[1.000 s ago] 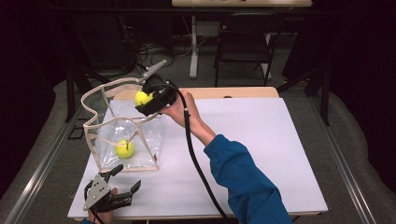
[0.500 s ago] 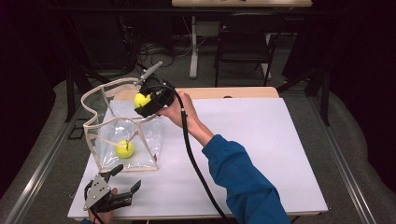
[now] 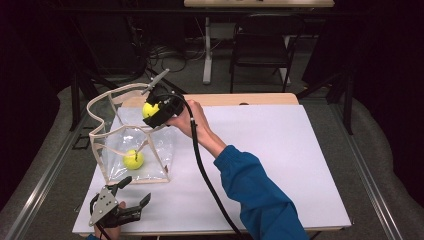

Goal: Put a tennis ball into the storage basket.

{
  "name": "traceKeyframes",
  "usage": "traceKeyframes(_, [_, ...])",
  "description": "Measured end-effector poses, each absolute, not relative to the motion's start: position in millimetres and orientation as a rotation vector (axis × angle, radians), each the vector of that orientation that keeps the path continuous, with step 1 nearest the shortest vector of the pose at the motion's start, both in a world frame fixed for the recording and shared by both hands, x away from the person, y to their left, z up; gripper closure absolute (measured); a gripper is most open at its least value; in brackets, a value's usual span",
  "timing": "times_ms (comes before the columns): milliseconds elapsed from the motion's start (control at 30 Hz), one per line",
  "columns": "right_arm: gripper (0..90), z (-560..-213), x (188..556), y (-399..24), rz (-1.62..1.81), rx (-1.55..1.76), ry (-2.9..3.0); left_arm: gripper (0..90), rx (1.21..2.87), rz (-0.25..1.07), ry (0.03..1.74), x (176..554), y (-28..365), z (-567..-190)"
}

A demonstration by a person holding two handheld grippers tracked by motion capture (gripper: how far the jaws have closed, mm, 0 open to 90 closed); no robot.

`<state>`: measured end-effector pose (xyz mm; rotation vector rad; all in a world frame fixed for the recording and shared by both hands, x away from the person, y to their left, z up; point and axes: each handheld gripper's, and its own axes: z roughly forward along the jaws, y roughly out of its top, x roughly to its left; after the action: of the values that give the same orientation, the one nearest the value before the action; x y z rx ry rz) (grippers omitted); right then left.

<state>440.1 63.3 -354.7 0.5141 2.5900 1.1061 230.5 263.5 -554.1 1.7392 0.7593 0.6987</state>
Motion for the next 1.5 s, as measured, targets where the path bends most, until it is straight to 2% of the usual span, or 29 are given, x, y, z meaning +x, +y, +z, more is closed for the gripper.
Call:
traceKeyframes(1067, [24.5, -360.7, 443.8, 58.4, 1.031, 0.558, 2.66, 15.8, 1.738, 0.697, 0.761, 230.5, 263.7, -554.0])
traceKeyframes(1233, [20.7, -358.5, 442.4, 58.1, 1.054, 0.548, 2.676, 15.8, 1.738, 0.698, 0.761, 230.4, 263.6, -553.9])
traceKeyframes(1500, [9.5, -349.0, 438.1, 49.1, 1.144, 0.54, 2.637, 15.8, 1.738, 0.699, 0.76, 230.4, 263.7, -553.8])
